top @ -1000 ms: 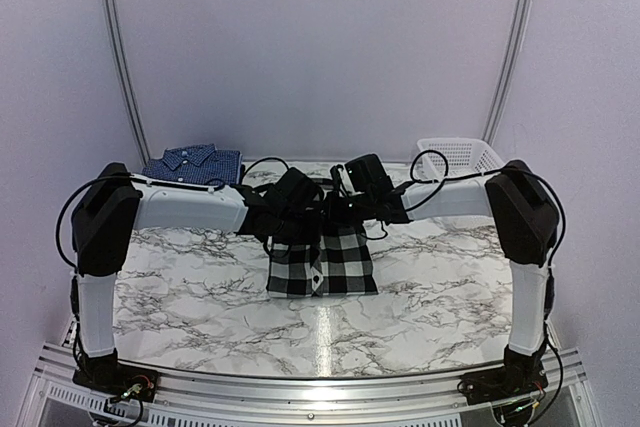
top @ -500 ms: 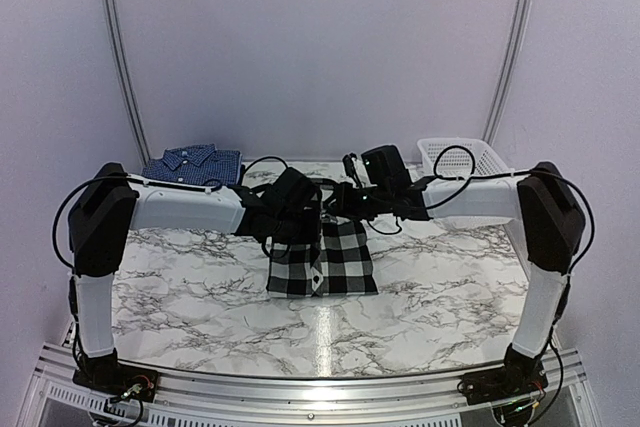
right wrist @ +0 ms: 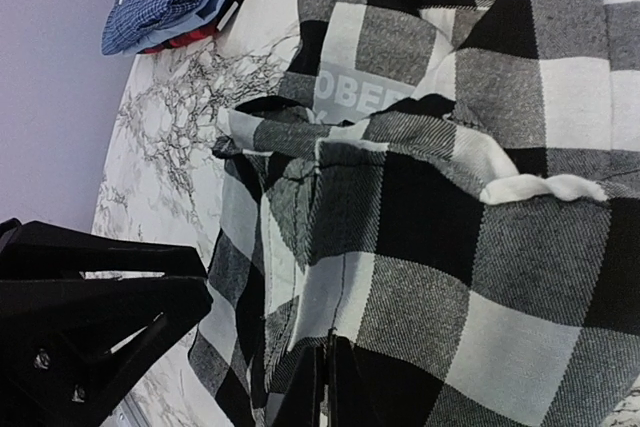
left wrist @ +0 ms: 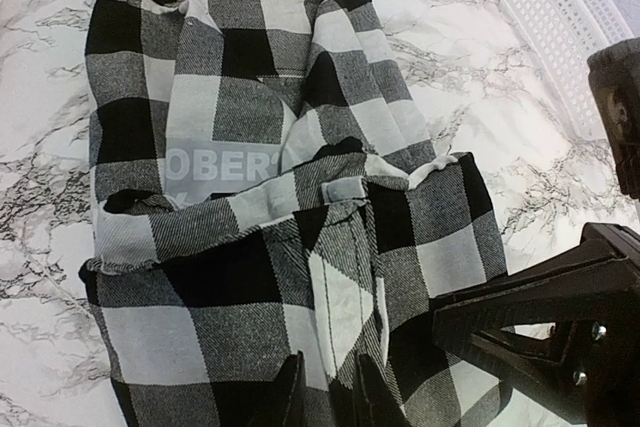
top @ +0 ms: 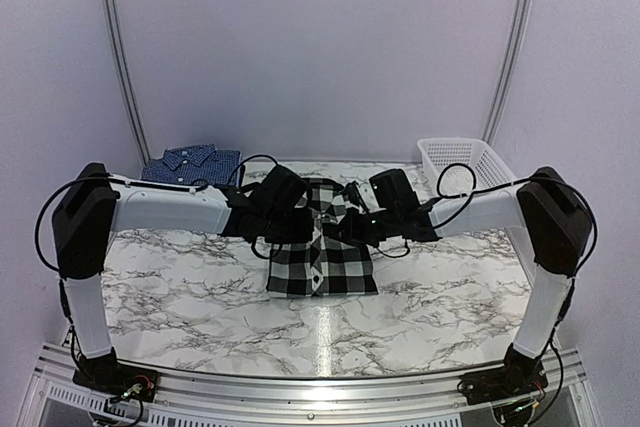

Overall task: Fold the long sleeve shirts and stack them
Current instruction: Smooth out the 2/3-rectangle-folded shirt at the center of the board.

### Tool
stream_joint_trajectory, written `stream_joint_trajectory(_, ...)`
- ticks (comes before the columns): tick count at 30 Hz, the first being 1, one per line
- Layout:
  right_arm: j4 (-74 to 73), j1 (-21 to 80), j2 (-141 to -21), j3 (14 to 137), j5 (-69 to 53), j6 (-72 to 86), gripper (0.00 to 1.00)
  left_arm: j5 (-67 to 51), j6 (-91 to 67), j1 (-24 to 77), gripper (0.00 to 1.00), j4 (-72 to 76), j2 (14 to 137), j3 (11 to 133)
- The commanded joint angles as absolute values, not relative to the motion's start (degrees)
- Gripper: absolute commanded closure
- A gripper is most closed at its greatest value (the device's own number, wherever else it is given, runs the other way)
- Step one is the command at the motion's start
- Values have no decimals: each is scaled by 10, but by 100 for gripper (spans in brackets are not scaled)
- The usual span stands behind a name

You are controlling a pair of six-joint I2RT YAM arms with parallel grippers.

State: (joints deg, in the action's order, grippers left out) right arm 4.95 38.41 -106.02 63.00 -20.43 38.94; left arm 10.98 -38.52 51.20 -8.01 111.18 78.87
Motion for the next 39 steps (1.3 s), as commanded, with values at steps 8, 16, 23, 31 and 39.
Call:
stream_joint_trajectory(8,136,395,-1110,620,-284,419,100,108,-396,502,83,-63,1067,750)
stream_joint_trajectory(16,150,390,-1130,629,-301,423,93,104,-397,501,83,-62,1066,747)
stream_joint_trajectory(23,161,380,-1147,640,-312,428,79,102,-396,499,83,-60,1063,745)
stream_joint_trajectory(31,165,368,-1164,659,-316,437,73,98,-397,498,83,-58,1063,741)
stream_joint_trajectory(39,153,360,-1186,705,-325,435,73,97,-398,497,83,-55,1061,737)
